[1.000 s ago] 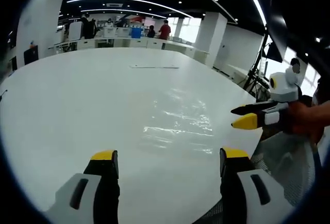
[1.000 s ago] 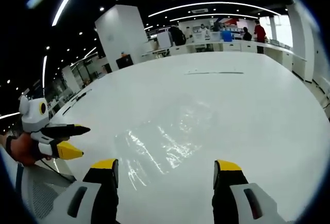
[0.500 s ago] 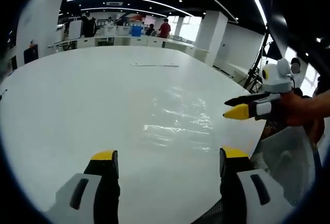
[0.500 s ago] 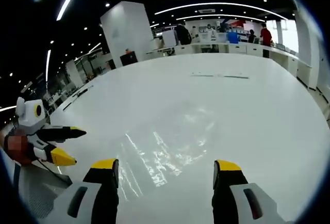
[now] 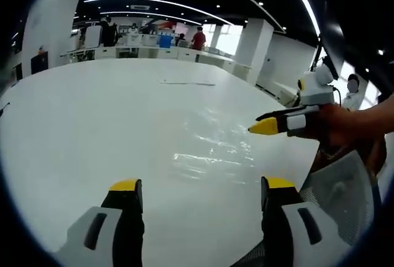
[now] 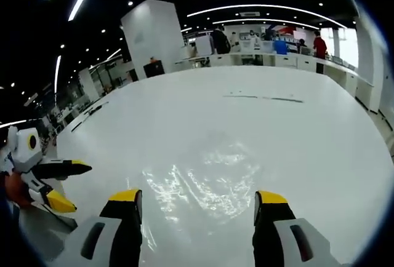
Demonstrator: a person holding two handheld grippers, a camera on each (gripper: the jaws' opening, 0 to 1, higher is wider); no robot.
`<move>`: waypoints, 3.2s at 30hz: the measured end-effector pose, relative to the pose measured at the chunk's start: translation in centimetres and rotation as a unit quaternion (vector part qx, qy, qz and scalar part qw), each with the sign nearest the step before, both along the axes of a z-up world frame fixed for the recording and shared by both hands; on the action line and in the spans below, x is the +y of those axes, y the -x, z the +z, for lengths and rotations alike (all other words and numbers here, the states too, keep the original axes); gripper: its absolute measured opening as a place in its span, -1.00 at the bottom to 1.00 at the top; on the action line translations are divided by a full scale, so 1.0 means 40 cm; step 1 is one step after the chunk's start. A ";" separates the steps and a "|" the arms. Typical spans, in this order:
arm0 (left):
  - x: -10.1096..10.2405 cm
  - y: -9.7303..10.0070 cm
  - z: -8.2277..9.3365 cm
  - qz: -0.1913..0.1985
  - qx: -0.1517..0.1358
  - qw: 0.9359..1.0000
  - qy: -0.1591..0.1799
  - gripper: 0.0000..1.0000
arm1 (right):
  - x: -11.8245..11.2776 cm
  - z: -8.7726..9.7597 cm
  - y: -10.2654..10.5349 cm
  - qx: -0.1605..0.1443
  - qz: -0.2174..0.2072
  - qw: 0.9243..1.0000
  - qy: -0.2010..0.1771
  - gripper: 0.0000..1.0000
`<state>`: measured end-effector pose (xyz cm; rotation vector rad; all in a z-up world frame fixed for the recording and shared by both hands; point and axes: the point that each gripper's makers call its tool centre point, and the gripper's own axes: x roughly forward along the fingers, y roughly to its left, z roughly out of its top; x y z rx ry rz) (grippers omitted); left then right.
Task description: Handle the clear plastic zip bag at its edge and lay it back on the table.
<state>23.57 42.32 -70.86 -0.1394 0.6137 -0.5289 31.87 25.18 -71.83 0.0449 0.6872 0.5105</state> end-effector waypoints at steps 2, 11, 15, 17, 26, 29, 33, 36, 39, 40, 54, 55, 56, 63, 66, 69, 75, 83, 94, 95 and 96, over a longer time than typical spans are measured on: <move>-0.004 0.002 -0.001 -0.001 0.003 1.000 0.001 0.55 | 0.007 0.001 -0.008 0.000 -0.006 1.000 -0.005 0.47; -0.016 0.008 -0.014 -0.019 0.012 1.000 -0.006 0.55 | 0.033 -0.007 -0.042 -0.001 -0.005 1.000 -0.004 0.46; -0.017 0.010 -0.019 -0.021 0.015 1.000 -0.009 0.55 | 0.023 -0.016 -0.056 0.001 -0.008 1.000 0.005 0.44; -0.015 0.010 -0.021 -0.020 0.016 1.000 -0.009 0.55 | 0.002 -0.029 -0.067 0.004 -0.009 1.000 0.016 0.39; -0.006 0.006 -0.023 -0.007 0.019 1.000 -0.006 0.54 | -0.041 -0.085 -0.121 0.012 -0.018 0.999 0.036 0.39; -0.008 0.009 -0.020 -0.008 0.020 1.000 -0.006 0.54 | -0.055 -0.094 -0.130 0.019 -0.018 0.998 0.053 0.34; -0.008 0.012 -0.025 -0.011 0.022 1.000 -0.011 0.54 | -0.079 -0.105 -0.153 0.017 -0.036 0.998 0.051 0.32; -0.007 0.012 -0.027 -0.011 0.023 1.000 -0.012 0.54 | -0.093 -0.118 -0.163 0.027 -0.041 0.997 0.054 0.32; -0.002 0.009 -0.032 -0.011 0.024 1.000 -0.013 0.53 | -0.103 -0.119 -0.174 0.023 -0.039 0.997 0.069 0.25; -0.002 0.010 -0.032 -0.011 0.025 1.000 -0.013 0.53 | -0.104 -0.120 -0.175 0.025 -0.039 0.997 0.069 0.25; -0.021 0.022 -0.033 -0.024 0.030 0.999 -0.023 0.53 | -0.128 -0.159 -0.194 0.007 -0.004 0.990 0.138 0.08; -0.022 0.023 -0.033 -0.025 0.030 0.999 -0.024 0.53 | -0.117 -0.150 -0.187 0.009 -0.010 0.993 0.120 0.08; -0.023 0.024 -0.032 -0.026 0.031 0.999 -0.024 0.53 | -0.116 -0.146 -0.183 0.006 -0.007 0.992 0.123 0.08; -0.026 0.027 -0.032 -0.028 0.033 0.999 -0.024 0.53 | -0.110 -0.137 -0.175 -0.003 -0.011 0.993 0.121 0.01; -0.027 0.027 -0.032 -0.029 0.033 0.999 -0.025 0.52 | -0.105 -0.135 -0.173 -0.004 -0.010 0.993 0.121 -0.06; -0.026 0.028 -0.028 -0.028 0.034 0.999 -0.024 0.52 | -0.095 -0.144 -0.184 -0.002 0.001 0.992 0.124 -0.17; -0.025 0.027 -0.026 -0.028 0.033 0.999 -0.023 0.50 | -0.078 -0.146 -0.181 -0.004 0.013 0.991 0.132 -0.56; -0.028 0.026 -0.027 -0.031 0.033 0.999 -0.021 0.45 | -0.065 -0.153 -0.166 0.015 0.017 0.991 0.132 -1.00; -0.042 0.026 -0.031 -0.047 0.028 0.998 -0.018 0.45 | -0.025 -0.092 -0.137 -0.043 0.062 0.988 0.132 -1.00; -0.044 0.027 -0.031 -0.050 0.027 0.998 -0.019 0.45 | -0.021 -0.083 -0.132 -0.047 0.065 0.988 0.134 -1.00; -0.044 0.027 -0.031 -0.052 0.026 0.998 -0.020 0.45 | -0.016 -0.075 -0.130 -0.051 0.071 0.987 0.135 -1.00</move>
